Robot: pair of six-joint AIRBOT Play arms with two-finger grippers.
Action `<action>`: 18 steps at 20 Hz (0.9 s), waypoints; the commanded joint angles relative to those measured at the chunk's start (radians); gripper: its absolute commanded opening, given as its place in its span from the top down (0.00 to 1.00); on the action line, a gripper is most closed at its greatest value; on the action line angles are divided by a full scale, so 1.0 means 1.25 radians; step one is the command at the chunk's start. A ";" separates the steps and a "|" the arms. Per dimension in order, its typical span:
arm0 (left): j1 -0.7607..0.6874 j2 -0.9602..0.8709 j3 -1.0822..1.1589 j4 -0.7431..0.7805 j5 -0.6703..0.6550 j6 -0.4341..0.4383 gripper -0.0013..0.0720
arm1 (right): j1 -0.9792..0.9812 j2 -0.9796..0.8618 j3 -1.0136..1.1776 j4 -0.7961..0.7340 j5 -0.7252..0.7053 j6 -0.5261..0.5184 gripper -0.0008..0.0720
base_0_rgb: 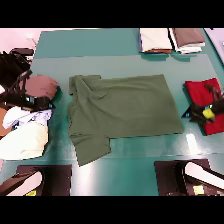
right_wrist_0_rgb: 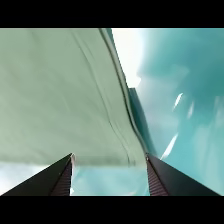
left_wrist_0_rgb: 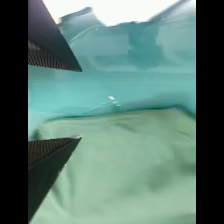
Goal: Fold the shirts.
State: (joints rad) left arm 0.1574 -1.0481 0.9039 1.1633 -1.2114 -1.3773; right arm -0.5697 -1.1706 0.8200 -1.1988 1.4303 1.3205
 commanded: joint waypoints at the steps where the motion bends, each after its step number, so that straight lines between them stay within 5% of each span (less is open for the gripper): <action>1: 0.001 0.090 -0.118 0.005 -0.001 -0.023 0.32 | -0.062 0.039 -0.159 0.002 -0.031 -0.025 0.29; 9: -0.082 0.095 -0.126 0.004 0.021 -0.048 0.32 | 0.026 0.039 -0.190 0.004 -0.145 -0.001 0.39; 12: -0.115 0.095 -0.126 0.005 0.019 -0.051 0.32 | 0.083 0.040 -0.190 0.004 -0.199 0.016 0.54; 15: -0.116 0.095 -0.126 0.009 0.000 -0.052 0.32 | 0.136 0.040 -0.190 0.001 -0.232 0.020 0.97; 18: -0.116 0.095 -0.126 0.009 -0.068 -0.052 0.32 | 0.173 0.040 -0.168 -0.006 -0.217 0.020 0.97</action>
State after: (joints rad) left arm 0.0177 -0.9306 0.7471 1.1709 -1.2289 -1.4403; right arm -0.4015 -1.1202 0.5930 -1.1957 1.1694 1.3384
